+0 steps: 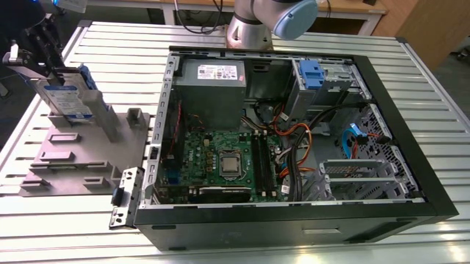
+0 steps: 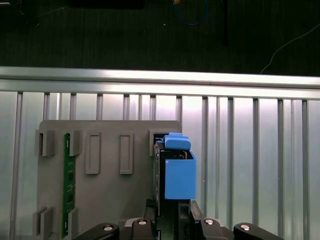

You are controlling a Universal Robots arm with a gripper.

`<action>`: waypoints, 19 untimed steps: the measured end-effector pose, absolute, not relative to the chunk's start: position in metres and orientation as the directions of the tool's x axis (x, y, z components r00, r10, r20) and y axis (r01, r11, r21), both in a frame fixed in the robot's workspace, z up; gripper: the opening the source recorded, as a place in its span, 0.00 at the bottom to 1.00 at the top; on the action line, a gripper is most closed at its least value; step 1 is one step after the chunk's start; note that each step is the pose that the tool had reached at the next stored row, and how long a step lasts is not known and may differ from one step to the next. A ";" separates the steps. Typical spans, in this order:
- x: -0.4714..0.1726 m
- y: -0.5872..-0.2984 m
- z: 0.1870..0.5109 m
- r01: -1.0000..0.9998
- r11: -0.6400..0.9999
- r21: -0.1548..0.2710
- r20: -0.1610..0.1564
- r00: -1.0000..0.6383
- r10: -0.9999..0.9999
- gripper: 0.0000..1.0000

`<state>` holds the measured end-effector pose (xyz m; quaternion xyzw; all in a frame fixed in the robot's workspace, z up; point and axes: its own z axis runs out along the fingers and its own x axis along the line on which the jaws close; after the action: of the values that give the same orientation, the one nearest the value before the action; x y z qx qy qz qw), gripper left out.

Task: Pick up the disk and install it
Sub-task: 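Pick up the disk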

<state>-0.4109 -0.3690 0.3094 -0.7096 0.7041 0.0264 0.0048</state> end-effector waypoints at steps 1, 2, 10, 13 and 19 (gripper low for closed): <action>-0.411 -0.369 0.309 -1.000 -0.008 0.030 -0.044 0.007 -0.999 0.35; -0.411 -0.369 0.310 -1.000 -0.008 0.030 -0.044 0.007 -0.999 0.35; -0.411 -0.369 0.332 -1.000 -0.008 0.030 -0.044 0.007 -0.999 0.35; -0.411 -0.369 0.344 -1.000 -0.008 0.030 -0.044 0.007 -0.999 0.35; -0.411 -0.369 0.360 -1.000 -0.008 0.030 -0.044 0.007 -0.999 0.35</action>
<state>-0.4109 -0.3690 0.3605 -0.7096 0.7041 0.0264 0.0048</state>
